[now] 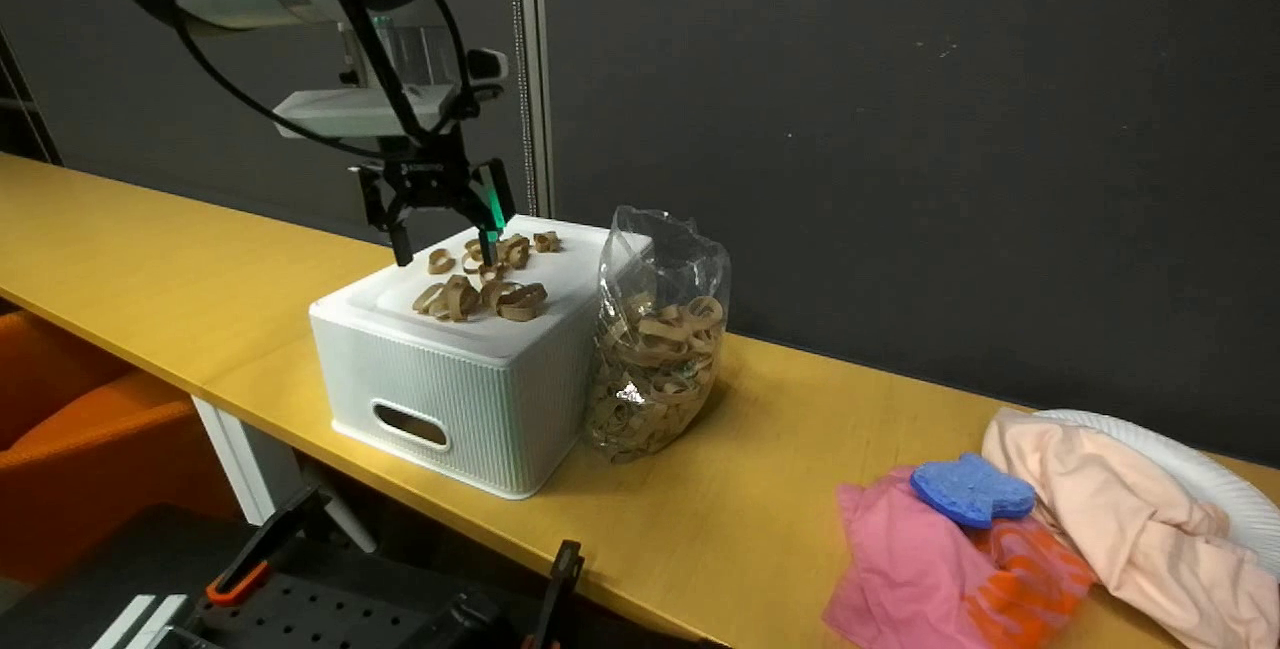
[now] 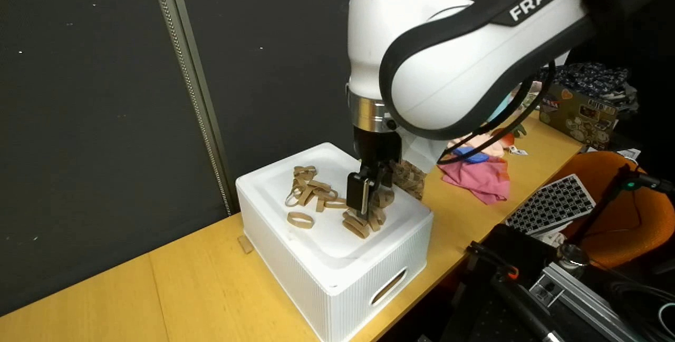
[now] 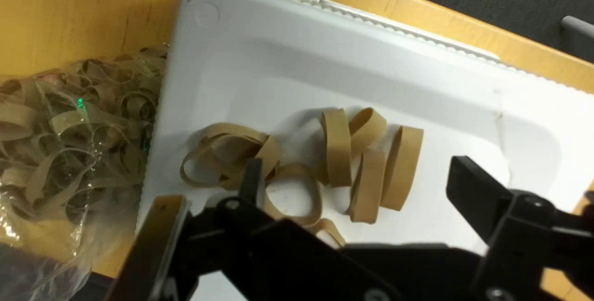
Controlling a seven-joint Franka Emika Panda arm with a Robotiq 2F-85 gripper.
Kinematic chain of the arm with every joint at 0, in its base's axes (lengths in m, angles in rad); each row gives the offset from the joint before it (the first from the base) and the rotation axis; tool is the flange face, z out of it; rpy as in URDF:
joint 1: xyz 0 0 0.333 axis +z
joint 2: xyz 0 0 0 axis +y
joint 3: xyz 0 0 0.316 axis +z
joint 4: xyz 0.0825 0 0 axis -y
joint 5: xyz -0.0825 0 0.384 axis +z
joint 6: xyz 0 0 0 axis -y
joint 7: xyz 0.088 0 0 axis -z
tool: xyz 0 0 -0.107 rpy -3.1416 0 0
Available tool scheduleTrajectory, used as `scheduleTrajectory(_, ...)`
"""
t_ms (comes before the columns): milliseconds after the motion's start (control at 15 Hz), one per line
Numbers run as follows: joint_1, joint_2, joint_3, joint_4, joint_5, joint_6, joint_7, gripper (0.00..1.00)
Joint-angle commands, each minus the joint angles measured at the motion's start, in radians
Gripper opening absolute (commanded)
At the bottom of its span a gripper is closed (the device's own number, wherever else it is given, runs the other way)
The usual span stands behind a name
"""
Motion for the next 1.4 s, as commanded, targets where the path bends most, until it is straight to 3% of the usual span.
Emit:
scheduleTrajectory(0,-0.001,-0.009,-0.002,-0.032,-0.014,0.052,0.006,1.00)
scheduleTrajectory(1267,-0.021,0.132,-0.049,0.037,-0.056,0.088,0.016,1.00)
scheduleTrajectory(1333,-0.020,0.135,-0.049,0.038,-0.056,0.087,0.018,0.75)
